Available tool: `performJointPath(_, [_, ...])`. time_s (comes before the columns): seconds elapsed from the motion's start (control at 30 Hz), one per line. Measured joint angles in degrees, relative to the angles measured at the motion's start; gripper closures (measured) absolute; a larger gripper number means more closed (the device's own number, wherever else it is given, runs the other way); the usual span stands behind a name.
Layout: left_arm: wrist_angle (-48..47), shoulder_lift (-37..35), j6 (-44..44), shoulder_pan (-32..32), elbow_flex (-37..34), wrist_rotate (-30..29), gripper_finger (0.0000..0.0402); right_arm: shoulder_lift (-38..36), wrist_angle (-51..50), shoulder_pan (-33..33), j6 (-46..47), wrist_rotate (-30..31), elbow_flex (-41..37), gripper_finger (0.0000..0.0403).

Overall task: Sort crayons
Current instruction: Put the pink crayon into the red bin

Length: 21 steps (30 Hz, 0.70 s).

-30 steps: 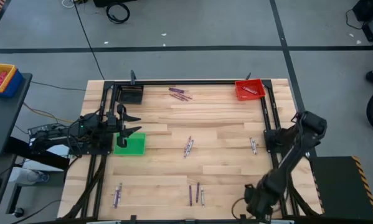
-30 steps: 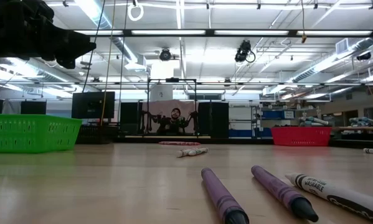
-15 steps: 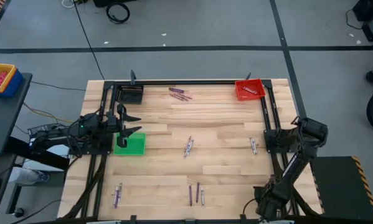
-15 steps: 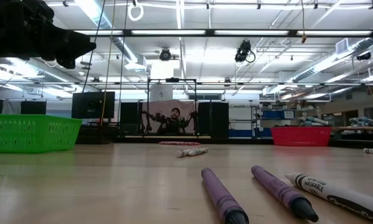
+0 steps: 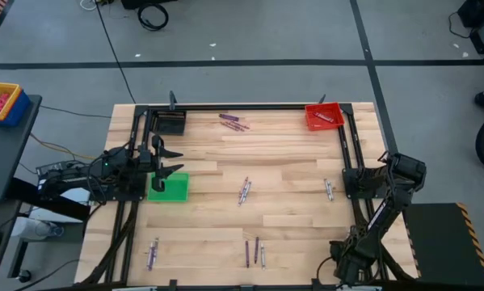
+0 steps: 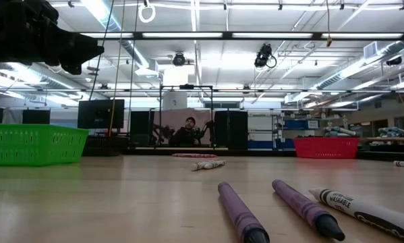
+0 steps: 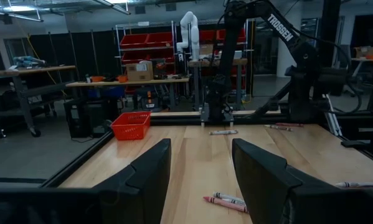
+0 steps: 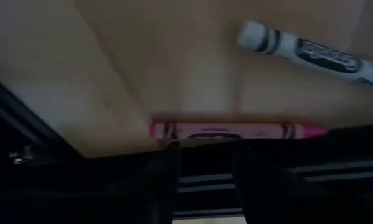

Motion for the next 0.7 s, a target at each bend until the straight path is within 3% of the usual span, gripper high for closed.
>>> performJointPath(0.7, [0.00,0.00,0.00,0.00,0.00,0.00,0.0218,0.00,1.33,-2.65,-1.69,4.68,0.11,0.0257])
